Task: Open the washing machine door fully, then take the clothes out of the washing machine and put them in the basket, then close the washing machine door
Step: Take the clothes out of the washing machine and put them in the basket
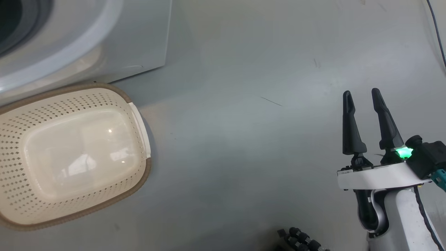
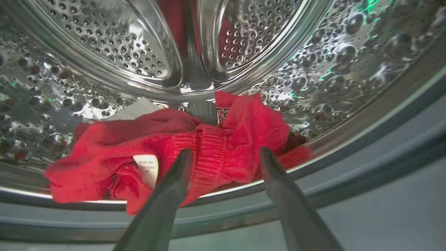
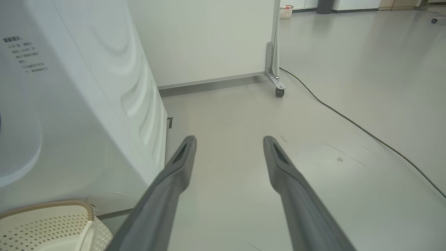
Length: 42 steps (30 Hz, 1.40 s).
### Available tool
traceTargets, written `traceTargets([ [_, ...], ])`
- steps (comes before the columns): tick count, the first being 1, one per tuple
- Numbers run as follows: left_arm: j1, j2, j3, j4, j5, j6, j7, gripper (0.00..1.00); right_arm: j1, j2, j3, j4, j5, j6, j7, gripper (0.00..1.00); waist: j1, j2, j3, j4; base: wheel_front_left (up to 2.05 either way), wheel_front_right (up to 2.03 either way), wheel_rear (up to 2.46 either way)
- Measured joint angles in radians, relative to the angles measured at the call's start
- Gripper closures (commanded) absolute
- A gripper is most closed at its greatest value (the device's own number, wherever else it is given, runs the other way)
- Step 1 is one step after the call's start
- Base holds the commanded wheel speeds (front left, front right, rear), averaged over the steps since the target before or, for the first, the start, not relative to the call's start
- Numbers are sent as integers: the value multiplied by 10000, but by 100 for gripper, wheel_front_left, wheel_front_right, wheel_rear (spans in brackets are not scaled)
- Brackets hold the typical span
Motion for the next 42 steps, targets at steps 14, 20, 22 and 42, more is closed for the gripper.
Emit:
traceTargets([
  [14,-998,840,54,1030,353,155,1106,0,-213,19,105,198,48,-98,-2,0,0,0,485,-473,0,0,0],
  [20,-1225,993,63,1421,382,274,1607,33,-287,23,157,278,79,-96,-2,0,-1,0,500,-530,0,0,0],
  [22,-1313,1062,-2,1469,428,274,1745,75,-287,27,163,303,96,-96,-2,0,0,0,499,-551,0,0,0],
  [42,-1273,562,165,1120,234,79,288,100,-380,31,-380,295,-12,-192,-2,0,0,0,356,-195,0,0,0],
])
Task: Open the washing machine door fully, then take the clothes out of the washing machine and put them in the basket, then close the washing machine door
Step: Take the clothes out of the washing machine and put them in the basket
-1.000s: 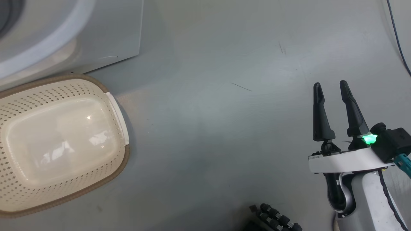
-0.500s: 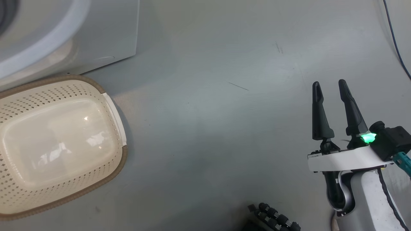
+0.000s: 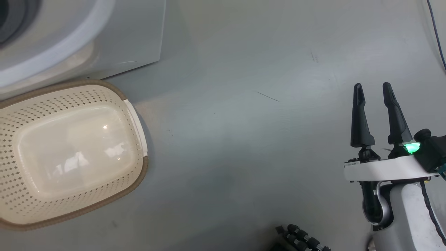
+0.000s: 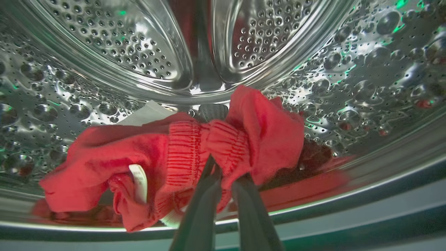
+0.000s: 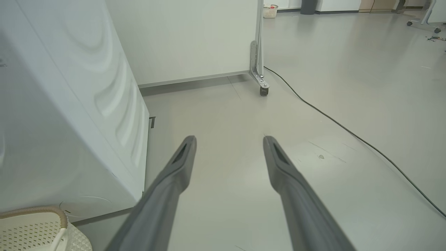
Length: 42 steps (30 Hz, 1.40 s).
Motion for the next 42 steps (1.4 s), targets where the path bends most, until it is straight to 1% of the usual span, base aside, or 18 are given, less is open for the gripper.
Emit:
traceTargets([
  [5,681,-265,82,-284,-54,-36,-880,100,0,0,-115,-19,-128,0,0,0,0,0,-159,242,0,0,0],
  [15,2334,-1177,265,-1139,-309,-35,-2750,100,10,-2,-389,-31,-527,17,0,0,-1,0,-619,736,0,0,0],
  [23,3509,-1820,54,-1881,-293,-35,-4046,100,127,-4,-535,15,-780,52,0,0,-1,0,-1104,1123,0,0,0],
  [30,4425,-2123,-94,-2387,-173,-35,-4364,100,309,-6,-546,125,-951,119,0,0,-1,0,-1582,1353,0,0,0],
  [35,5029,-2422,-190,-3078,59,-23,-4452,100,554,-4,-577,249,-1049,130,0,0,-1,0,-2016,1512,0,0,0],
  [38,5366,-2604,-270,-3509,150,-12,-4454,100,655,-6,-642,280,-1131,203,0,0,-1,0,-2289,1602,0,0,0],
  [42,5753,-2759,-324,-4159,291,96,-4483,100,901,-10,-694,334,-1200,205,2,0,-1,0,-2656,1737,0,0,0],
])
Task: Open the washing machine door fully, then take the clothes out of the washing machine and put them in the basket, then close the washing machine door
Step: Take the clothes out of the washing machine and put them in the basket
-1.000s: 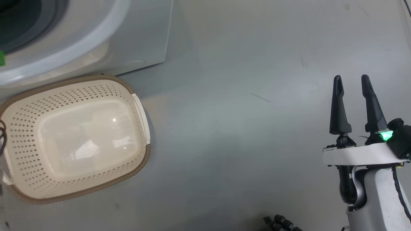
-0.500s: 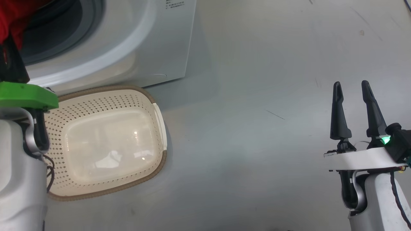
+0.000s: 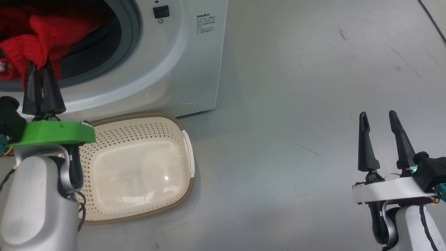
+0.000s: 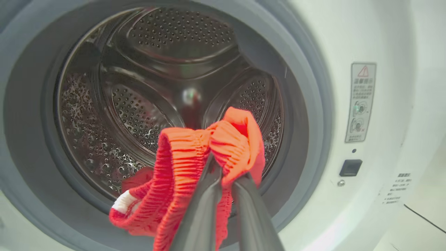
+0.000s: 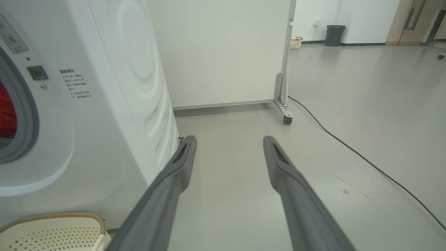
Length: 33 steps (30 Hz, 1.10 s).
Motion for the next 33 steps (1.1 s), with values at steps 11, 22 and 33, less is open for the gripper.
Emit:
traceTargets([
  [11,968,-359,-345,-1657,320,159,-2,100,490,0,-84,61,-92,2,-2,0,0,0,-796,433,0,0,0],
  [22,2405,-403,-800,-2040,355,276,198,100,528,0,-2,-23,-161,104,-2,0,0,0,-1005,610,0,0,0],
  [33,3051,-596,-1093,-894,-453,261,1022,100,546,-2,167,-165,-146,180,-2,0,0,0,-539,368,0,0,0],
])
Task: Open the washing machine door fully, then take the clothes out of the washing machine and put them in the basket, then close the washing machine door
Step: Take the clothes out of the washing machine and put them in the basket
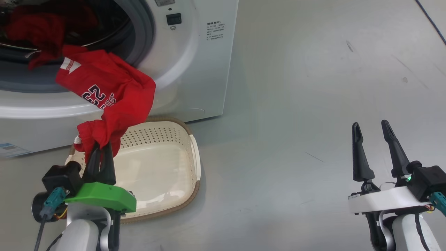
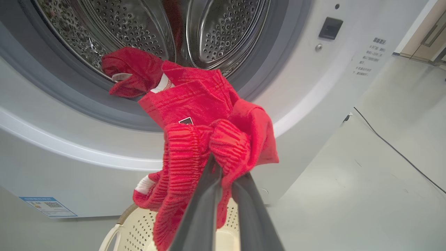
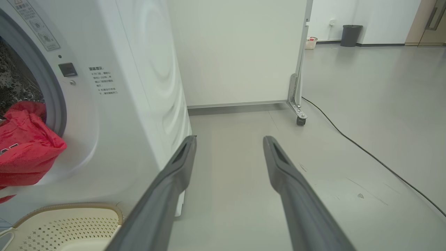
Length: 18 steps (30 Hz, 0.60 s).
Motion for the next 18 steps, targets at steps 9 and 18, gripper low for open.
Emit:
traceTargets([
  [9,-84,-46,186,1413,-370,13,360,100,-224,2,153,-194,345,0,0,0,0,0,710,-342,0,0,0],
  [18,-1400,35,355,2826,-410,84,731,100,-647,0,268,-295,686,-2,0,0,0,0,1576,-600,0,0,0],
])
